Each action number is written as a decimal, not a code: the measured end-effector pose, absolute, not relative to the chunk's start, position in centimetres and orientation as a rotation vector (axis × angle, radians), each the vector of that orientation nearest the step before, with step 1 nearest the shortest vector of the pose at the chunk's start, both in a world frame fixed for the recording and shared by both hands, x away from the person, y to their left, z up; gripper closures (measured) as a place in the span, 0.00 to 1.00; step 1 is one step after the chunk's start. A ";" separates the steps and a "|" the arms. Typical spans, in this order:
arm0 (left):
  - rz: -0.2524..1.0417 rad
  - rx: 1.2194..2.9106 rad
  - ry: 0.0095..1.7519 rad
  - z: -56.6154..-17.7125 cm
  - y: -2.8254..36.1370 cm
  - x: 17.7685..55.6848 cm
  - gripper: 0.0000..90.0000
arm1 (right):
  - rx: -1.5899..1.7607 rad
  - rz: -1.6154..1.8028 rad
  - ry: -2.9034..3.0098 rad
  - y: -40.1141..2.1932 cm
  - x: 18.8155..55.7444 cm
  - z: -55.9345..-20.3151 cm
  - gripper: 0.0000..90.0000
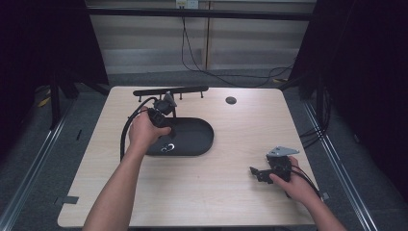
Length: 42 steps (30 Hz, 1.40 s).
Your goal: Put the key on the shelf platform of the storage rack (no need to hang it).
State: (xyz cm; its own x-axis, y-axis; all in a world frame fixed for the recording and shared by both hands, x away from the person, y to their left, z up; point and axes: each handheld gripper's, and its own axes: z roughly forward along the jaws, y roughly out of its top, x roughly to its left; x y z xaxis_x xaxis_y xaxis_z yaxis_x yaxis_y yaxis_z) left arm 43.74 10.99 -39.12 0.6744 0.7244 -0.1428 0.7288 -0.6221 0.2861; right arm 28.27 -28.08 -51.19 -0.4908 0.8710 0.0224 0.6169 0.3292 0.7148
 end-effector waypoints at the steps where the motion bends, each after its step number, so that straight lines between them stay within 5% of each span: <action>1: -0.018 2.566 1.145 -39.1 11.0 43.7 0.58 | 1.320 0.957 2.234 -28.1 28.3 -51.2 0.14; 42: 0.001 2.505 1.087 -38.1 13.3 40.3 0.26 | 1.317 0.956 2.236 -28.1 28.3 -51.2 0.14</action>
State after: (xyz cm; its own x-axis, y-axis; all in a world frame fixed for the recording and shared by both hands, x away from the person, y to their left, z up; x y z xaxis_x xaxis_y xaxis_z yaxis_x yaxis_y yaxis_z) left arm 40.33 13.31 -38.08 0.6961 0.7002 -0.1585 0.7000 -0.6129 0.3664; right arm 28.28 -28.10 -51.19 -0.4926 0.8700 0.0206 0.6160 0.3318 0.7145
